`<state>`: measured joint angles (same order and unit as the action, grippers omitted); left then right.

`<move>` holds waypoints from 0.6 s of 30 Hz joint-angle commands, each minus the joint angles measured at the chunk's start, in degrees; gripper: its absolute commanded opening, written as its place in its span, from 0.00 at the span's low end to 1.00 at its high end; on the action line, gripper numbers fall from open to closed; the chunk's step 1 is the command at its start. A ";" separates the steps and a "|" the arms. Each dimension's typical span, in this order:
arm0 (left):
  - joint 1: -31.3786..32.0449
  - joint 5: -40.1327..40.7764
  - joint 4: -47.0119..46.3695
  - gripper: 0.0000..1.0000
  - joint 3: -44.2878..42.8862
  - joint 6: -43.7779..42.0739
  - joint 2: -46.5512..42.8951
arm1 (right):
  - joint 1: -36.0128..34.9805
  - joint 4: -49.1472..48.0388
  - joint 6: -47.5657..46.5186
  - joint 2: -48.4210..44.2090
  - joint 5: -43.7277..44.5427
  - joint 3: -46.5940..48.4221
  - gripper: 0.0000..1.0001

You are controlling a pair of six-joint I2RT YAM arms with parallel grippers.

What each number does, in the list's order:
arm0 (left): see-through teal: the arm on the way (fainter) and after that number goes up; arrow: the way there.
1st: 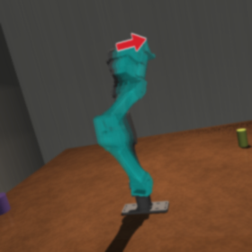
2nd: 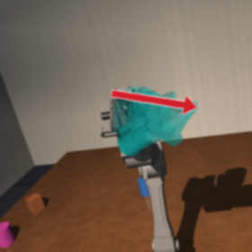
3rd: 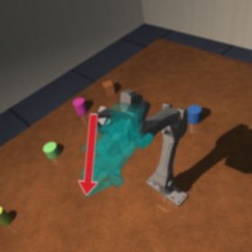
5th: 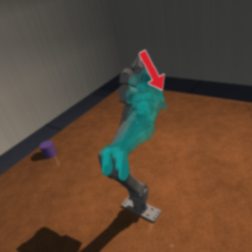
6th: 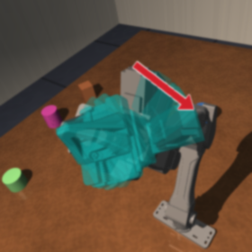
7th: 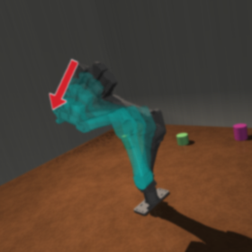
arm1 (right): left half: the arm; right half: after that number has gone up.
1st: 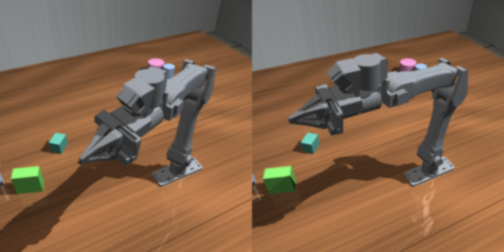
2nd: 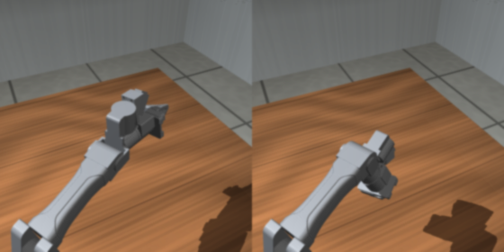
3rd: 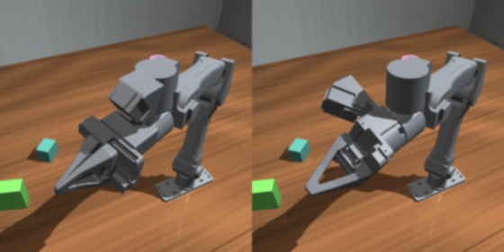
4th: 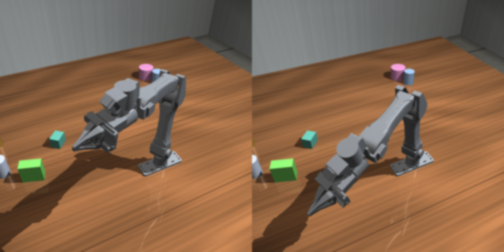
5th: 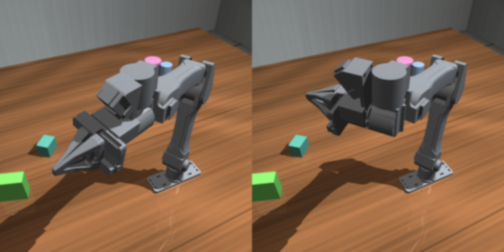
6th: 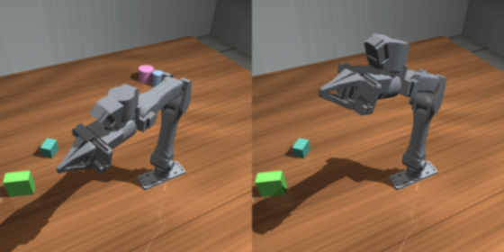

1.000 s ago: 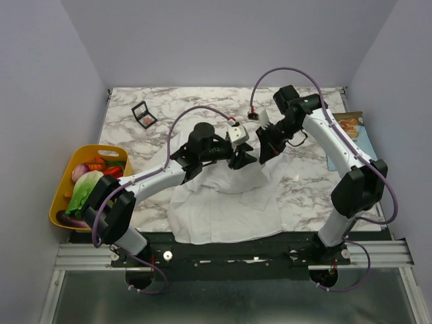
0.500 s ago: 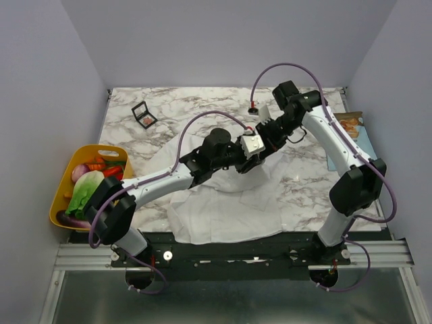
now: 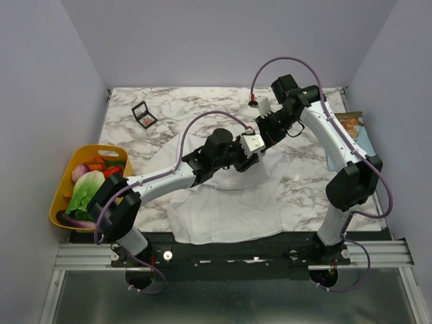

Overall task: Remove the brooch from the garment
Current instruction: Remove the brooch from the clothes.

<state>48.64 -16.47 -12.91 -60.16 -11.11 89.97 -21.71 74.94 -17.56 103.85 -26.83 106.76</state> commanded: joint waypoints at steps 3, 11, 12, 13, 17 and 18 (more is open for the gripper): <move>1.28 -0.14 2.36 0.54 -2.07 0.65 2.22 | 0.53 -1.37 1.30 1.00 1.25 4.24 0.00; 1.72 0.12 2.54 0.39 -2.50 0.74 3.89 | 0.62 -1.37 1.04 0.82 0.20 3.63 0.01; 1.72 0.21 2.54 0.33 -2.59 0.66 3.89 | 0.62 -1.37 1.04 0.82 0.29 3.63 0.01; 1.72 0.56 2.54 0.18 -2.51 0.48 3.98 | 0.62 -1.37 0.95 0.82 0.46 3.72 0.01; 1.72 1.61 1.84 0.00 -1.28 -0.74 3.10 | 0.97 -1.28 0.86 0.21 0.64 3.10 0.01; 1.63 2.05 1.92 0.00 -1.10 -1.01 2.93 | 1.06 -1.28 0.69 0.04 0.64 3.02 0.01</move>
<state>49.87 -15.38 -12.32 -61.82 -11.20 92.84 -21.26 74.74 -17.32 104.60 -26.20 109.34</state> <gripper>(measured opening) 0.021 0.025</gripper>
